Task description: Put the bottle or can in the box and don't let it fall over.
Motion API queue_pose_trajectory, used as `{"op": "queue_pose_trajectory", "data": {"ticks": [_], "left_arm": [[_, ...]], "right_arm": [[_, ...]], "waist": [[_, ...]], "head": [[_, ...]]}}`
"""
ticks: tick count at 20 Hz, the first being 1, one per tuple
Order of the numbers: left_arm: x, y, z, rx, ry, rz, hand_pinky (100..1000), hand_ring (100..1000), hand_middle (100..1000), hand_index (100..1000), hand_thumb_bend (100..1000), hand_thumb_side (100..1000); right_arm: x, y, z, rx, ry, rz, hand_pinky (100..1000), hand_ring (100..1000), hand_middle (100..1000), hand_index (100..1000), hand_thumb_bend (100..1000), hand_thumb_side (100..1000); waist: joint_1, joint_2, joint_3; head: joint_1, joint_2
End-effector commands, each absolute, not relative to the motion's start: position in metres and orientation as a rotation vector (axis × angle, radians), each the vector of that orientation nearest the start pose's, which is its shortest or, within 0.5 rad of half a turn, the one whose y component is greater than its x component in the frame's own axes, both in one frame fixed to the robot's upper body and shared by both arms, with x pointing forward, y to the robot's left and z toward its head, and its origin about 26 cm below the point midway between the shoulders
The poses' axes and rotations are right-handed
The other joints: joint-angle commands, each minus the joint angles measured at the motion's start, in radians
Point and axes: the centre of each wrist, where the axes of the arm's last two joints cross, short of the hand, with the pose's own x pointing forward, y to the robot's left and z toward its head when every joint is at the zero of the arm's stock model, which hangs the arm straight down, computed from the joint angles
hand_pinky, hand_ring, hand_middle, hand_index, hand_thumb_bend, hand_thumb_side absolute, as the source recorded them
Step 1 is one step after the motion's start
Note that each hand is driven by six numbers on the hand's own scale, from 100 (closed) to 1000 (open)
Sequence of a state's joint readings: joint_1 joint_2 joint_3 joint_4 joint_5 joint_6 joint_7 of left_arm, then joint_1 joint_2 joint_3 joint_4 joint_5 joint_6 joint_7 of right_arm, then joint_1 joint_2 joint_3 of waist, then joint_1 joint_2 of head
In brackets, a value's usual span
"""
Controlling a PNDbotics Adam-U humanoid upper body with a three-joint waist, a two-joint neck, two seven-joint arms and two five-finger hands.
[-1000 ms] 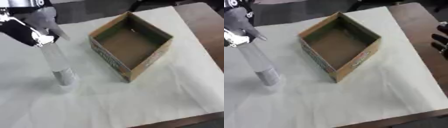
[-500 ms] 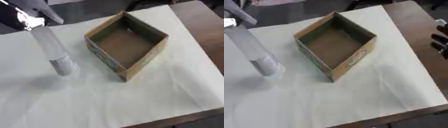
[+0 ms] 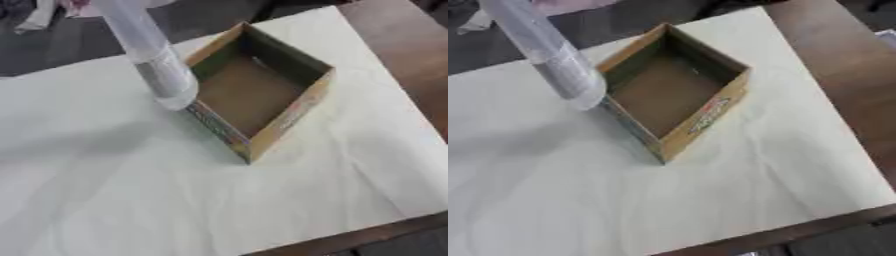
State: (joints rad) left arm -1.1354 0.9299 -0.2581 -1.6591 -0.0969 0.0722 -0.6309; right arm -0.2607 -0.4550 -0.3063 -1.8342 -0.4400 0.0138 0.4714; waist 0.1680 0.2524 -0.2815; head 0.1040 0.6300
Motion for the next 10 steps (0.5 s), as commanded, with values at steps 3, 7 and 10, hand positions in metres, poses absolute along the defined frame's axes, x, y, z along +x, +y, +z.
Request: {"op": "queue_pose_trajectory", "data": {"ticks": [3, 7, 10], "left_arm": [[0.33, 0.274, 0.467, 0.776, -2.053, -1.465, 100, 100, 273, 318, 100, 293], [0.337, 0.276, 0.472, 0.748, -2.125, -1.364, 100, 100, 262, 317, 100, 367], [0.342, 0.273, 0.472, 0.712, -2.183, -1.291, 100, 100, 255, 317, 100, 423]], "right_arm": [[0.304, -0.372, 0.212, 0.201, -2.125, 0.531, 1000, 1000, 1000, 991, 100, 618], [0.307, -0.368, 0.216, 0.225, -2.131, 0.555, 1000, 1000, 1000, 991, 100, 620], [0.309, -0.365, 0.219, 0.24, -2.136, 0.568, 1000, 1000, 1000, 991, 100, 628]], "waist": [[-0.003, -0.034, -0.006], [0.005, -0.028, -0.019], [0.011, -0.015, -0.034]], "head": [[0.029, -0.027], [0.048, -0.048], [0.066, -0.057]]}}
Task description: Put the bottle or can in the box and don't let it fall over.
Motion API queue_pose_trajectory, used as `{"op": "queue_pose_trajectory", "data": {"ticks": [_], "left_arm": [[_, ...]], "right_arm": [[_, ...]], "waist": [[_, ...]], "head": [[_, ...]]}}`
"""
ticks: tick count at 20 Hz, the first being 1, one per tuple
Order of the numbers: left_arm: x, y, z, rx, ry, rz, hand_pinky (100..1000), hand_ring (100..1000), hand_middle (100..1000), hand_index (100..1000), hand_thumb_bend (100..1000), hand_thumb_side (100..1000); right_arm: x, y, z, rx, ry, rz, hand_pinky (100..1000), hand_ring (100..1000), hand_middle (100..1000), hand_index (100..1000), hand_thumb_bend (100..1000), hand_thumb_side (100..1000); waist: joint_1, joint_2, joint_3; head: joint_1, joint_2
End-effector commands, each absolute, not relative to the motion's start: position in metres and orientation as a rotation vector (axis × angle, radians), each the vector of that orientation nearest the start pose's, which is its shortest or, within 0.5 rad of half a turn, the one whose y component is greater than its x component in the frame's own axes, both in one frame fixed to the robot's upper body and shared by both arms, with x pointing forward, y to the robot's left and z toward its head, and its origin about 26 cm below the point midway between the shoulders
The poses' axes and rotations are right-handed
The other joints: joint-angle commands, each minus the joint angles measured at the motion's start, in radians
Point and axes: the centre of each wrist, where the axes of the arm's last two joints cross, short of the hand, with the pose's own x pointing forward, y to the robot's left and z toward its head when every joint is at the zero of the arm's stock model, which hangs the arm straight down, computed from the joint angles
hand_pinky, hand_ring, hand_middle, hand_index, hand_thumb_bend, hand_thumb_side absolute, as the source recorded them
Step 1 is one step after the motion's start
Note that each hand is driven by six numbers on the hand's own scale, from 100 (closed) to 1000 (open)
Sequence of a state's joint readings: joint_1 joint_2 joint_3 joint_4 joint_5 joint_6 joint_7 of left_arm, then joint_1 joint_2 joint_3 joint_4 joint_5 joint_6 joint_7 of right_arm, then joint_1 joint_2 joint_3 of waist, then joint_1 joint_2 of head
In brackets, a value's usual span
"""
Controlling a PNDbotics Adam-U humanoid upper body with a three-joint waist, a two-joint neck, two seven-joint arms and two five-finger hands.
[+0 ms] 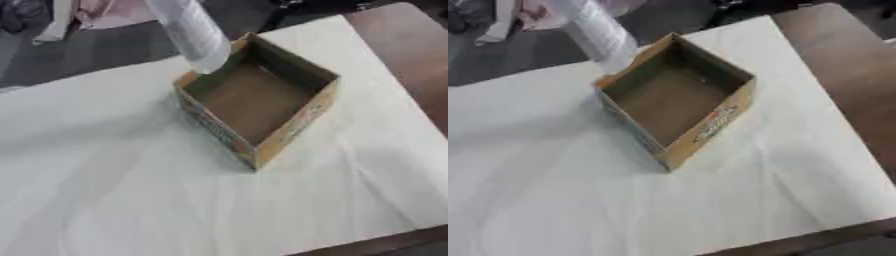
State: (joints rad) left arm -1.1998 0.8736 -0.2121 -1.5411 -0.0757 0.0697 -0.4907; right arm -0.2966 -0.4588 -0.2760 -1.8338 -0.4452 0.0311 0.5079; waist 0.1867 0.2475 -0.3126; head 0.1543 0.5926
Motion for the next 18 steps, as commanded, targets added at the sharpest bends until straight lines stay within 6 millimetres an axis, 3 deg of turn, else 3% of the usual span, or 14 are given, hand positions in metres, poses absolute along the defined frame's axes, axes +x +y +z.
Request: {"op": "queue_pose_trajectory", "data": {"ticks": [1, 6, 18], "left_arm": [[0.343, 0.271, 0.471, 0.698, -2.199, -1.272, 100, 100, 253, 317, 100, 426], [0.352, 0.26, 0.462, 0.65, -2.233, -1.233, 100, 100, 249, 316, 100, 426], [0.371, 0.243, 0.431, 0.63, -2.11, -1.383, 100, 100, 258, 323, 100, 380]], "right_arm": [[0.309, -0.363, 0.22, 0.246, -2.139, 0.574, 1000, 1000, 1000, 991, 100, 630], [0.312, -0.358, 0.224, 0.267, -2.147, 0.596, 1000, 1000, 1000, 991, 100, 641], [0.317, -0.348, 0.228, 0.306, -2.171, 0.634, 1000, 1000, 1000, 992, 100, 657]], "waist": [[-0.005, -0.005, -0.01], [0.004, 0.021, -0.042], [0.004, 0.067, -0.095]], "head": [[0.021, -0.021], [0.038, -0.033], [0.06, -0.049]]}}
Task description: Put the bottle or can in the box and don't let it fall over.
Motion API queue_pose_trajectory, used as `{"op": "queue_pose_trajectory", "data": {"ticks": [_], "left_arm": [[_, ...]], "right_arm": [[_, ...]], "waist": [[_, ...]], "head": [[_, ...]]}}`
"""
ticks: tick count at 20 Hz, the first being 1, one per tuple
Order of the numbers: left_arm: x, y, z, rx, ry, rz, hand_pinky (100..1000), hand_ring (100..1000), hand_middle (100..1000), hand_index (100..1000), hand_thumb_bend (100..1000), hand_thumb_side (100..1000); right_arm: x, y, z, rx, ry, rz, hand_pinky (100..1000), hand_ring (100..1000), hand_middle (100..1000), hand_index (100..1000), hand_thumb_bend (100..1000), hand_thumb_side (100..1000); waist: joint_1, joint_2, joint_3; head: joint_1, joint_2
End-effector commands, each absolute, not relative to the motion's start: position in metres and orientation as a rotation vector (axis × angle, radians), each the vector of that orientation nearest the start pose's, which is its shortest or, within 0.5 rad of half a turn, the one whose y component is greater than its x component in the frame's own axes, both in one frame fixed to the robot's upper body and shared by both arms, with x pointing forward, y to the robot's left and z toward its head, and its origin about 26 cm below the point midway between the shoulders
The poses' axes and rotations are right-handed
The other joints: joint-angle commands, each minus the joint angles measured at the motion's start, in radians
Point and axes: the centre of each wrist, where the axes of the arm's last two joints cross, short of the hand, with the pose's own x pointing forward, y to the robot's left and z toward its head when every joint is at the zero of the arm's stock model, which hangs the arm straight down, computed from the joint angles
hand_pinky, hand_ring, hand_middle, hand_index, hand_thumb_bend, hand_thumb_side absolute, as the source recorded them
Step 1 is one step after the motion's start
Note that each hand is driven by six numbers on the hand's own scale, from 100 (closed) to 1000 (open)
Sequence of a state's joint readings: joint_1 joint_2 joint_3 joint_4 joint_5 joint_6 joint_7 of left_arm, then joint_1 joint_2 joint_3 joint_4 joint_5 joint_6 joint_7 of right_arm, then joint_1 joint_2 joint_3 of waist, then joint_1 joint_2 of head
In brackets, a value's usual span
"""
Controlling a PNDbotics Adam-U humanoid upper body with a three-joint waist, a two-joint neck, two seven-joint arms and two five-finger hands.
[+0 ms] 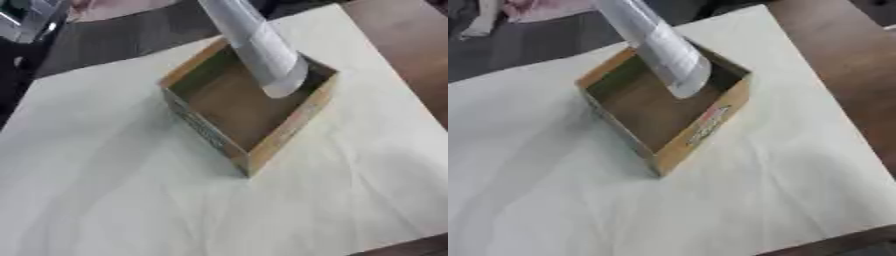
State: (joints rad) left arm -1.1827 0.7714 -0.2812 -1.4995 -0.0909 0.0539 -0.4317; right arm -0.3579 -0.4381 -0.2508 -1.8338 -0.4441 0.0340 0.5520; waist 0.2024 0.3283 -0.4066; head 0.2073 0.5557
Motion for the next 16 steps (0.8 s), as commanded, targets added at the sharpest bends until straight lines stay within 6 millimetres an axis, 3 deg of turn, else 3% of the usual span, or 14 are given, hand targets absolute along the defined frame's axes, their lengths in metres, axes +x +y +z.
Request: {"op": "queue_pose_trajectory", "data": {"ticks": [1, 16], "left_arm": [[0.371, 0.244, 0.43, 0.635, -2.104, -1.385, 100, 100, 258, 322, 100, 381], [0.384, 0.262, 0.414, 0.699, -2.056, -1.336, 100, 100, 274, 358, 100, 359]], "right_arm": [[0.317, -0.348, 0.227, 0.306, -2.17, 0.633, 1000, 1000, 1000, 992, 100, 661], [0.318, -0.347, 0.224, 0.302, -2.167, 0.633, 1000, 1000, 1000, 993, 100, 684]], "waist": [[-0.012, -0.013, -0.001], [-0.008, 0.01, -0.014]], "head": [[0.008, -0.013], [0.011, -0.034]]}}
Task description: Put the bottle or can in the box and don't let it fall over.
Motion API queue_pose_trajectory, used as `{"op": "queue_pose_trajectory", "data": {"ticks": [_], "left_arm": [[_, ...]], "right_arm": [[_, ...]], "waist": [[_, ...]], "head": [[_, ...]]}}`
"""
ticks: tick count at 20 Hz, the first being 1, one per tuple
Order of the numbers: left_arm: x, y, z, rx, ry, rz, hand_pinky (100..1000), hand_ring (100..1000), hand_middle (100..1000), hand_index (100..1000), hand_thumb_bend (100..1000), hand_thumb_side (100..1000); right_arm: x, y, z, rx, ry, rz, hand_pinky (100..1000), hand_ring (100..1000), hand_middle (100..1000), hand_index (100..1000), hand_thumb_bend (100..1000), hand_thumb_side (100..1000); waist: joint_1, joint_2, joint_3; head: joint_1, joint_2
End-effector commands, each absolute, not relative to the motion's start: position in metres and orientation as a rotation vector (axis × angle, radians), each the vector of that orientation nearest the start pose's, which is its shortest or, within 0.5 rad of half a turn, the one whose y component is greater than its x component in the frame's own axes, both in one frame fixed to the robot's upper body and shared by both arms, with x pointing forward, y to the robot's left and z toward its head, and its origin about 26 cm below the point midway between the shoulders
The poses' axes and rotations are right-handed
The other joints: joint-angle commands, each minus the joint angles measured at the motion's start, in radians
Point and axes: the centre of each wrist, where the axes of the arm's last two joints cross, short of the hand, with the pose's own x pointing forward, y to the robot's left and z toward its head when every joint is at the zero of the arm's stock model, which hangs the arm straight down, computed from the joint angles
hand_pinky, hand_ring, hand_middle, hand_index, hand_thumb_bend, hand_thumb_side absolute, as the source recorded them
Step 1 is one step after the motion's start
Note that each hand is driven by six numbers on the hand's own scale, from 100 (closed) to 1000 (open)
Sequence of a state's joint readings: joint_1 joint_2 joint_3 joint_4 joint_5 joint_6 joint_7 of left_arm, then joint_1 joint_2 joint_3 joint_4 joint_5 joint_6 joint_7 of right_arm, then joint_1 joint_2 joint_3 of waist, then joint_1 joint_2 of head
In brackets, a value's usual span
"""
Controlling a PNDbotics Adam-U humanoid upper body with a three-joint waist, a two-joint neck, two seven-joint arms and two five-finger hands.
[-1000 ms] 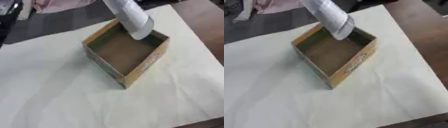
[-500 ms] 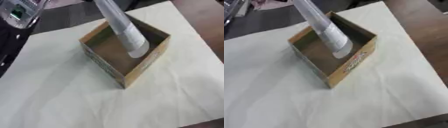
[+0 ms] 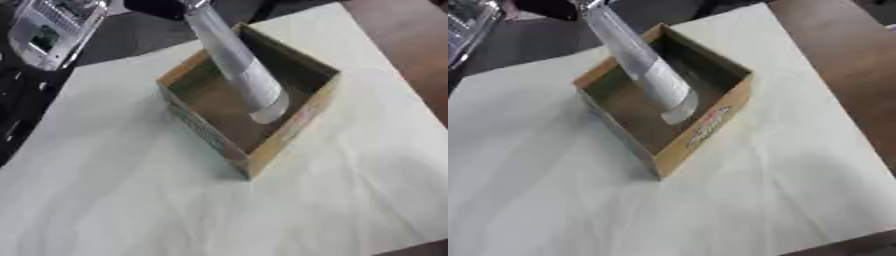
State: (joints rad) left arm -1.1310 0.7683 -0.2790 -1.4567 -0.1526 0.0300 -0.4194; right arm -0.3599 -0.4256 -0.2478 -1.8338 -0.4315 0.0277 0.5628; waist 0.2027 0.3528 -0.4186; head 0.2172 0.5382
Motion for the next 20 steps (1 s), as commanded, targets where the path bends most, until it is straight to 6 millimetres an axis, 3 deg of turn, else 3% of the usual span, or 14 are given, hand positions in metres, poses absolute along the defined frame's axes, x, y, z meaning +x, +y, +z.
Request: {"op": "queue_pose_trajectory", "data": {"ticks": [1, 2, 3, 4, 5, 7, 9, 11, 13, 15, 17, 18, 20], "left_arm": [[0.3844, 0.2621, 0.4119, 0.695, -2.049, -1.343, 100, 100, 302, 403, 100, 346], [0.385, 0.2621, 0.41, 0.69, -2.037, -1.36, 100, 100, 332, 448, 100, 335], [0.3853, 0.2619, 0.4085, 0.687, -2.021, -1.383, 137, 100, 399, 547, 100, 292], [0.3854, 0.2616, 0.4072, 0.687, -2.001, -1.414, 183, 100, 431, 586, 100, 271], [0.3854, 0.2617, 0.4068, 0.688, -1.988, -1.437, 264, 170, 472, 638, 100, 287], [0.3854, 0.2619, 0.4064, 0.693, -1.977, -1.464, 369, 301, 542, 745, 100, 416], [0.3857, 0.2613, 0.4052, 0.698, -1.965, -1.499, 516, 497, 668, 848, 100, 645], [0.3866, 0.2611, 0.4036, 0.7, -1.956, -1.525, 641, 611, 744, 889, 100, 748], [0.3874, 0.2617, 0.4031, 0.705, -1.953, -1.536, 694, 657, 774, 902, 103, 790], [0.3872, 0.2624, 0.4044, 0.72, -1.962, -1.537, 742, 711, 800, 914, 208, 812], [0.3868, 0.2628, 0.4052, 0.739, -1.969, -1.544, 762, 735, 809, 918, 277, 778], [0.387, 0.263, 0.4047, 0.748, -1.967, -1.552, 763, 738, 807, 915, 293, 718], [0.3879, 0.2636, 0.4024, 0.755, -1.949, -1.579, 767, 744, 805, 913, 276, 693]], "right_arm": [[0.3178, -0.3473, 0.2234, 0.301, -2.166, 0.632, 1000, 1000, 1000, 993, 100, 687], [0.3177, -0.3474, 0.223, 0.3, -2.165, 0.631, 1000, 1000, 1000, 993, 100, 688], [0.3177, -0.3475, 0.2228, 0.298, -2.165, 0.631, 1000, 1000, 1000, 993, 100, 688], [0.3176, -0.3476, 0.2227, 0.297, -2.165, 0.63, 1000, 1000, 1000, 993, 100, 689], [0.3176, -0.3477, 0.2226, 0.296, -2.166, 0.629, 1000, 1000, 1000, 993, 100, 689], [0.3176, -0.3477, 0.2223, 0.296, -2.166, 0.628, 1000, 1000, 1000, 993, 100, 691], [0.3178, -0.3477, 0.2219, 0.296, -2.165, 0.624, 1000, 1000, 1000, 993, 100, 695], [0.318, -0.3472, 0.2219, 0.299, -2.165, 0.622, 1000, 1000, 1000, 993, 100, 696], [0.318, -0.3471, 0.222, 0.3, -2.164, 0.621, 1000, 1000, 1000, 993, 100, 697], [0.3179, -0.3474, 0.2218, 0.298, -2.163, 0.619, 1000, 1000, 1000, 993, 100, 699], [0.3179, -0.3476, 0.2219, 0.299, -2.162, 0.616, 1000, 1000, 1000, 993, 100, 702], [0.3178, -0.3477, 0.222, 0.299, -2.161, 0.616, 1000, 1000, 1000, 993, 100, 703], [0.3177, -0.348, 0.222, 0.299, -2.16, 0.613, 1000, 1000, 1000, 993, 100, 702]], "waist": [[-0.007, -0.013, -0.003], [-0.007, -0.012, -0.003], [-0.007, -0.01, -0.004], [-0.007, -0.009, -0.005], [-0.007, -0.008, -0.005], [-0.007, -0.007, -0.006], [-0.007, -0.006, -0.006], [-0.007, -0.005, -0.007], [-0.006, -0.005, -0.008], [-0.006, -0.006, -0.007], [-0.005, -0.008, -0.006], [-0.005, -0.009, -0.006], [-0.005, -0.011, -0.005]], "head": [[0.001, -0.017], [0.001, -0.017], [0.001, -0.017], [0.001, -0.016], [0.002, -0.014], [0.003, -0.013], [0.005, -0.012], [0.007, -0.01], [0.007, -0.01], [0.008, -0.009], [0.008, -0.007], [0.007, -0.007], [0.007, -0.008]]}}
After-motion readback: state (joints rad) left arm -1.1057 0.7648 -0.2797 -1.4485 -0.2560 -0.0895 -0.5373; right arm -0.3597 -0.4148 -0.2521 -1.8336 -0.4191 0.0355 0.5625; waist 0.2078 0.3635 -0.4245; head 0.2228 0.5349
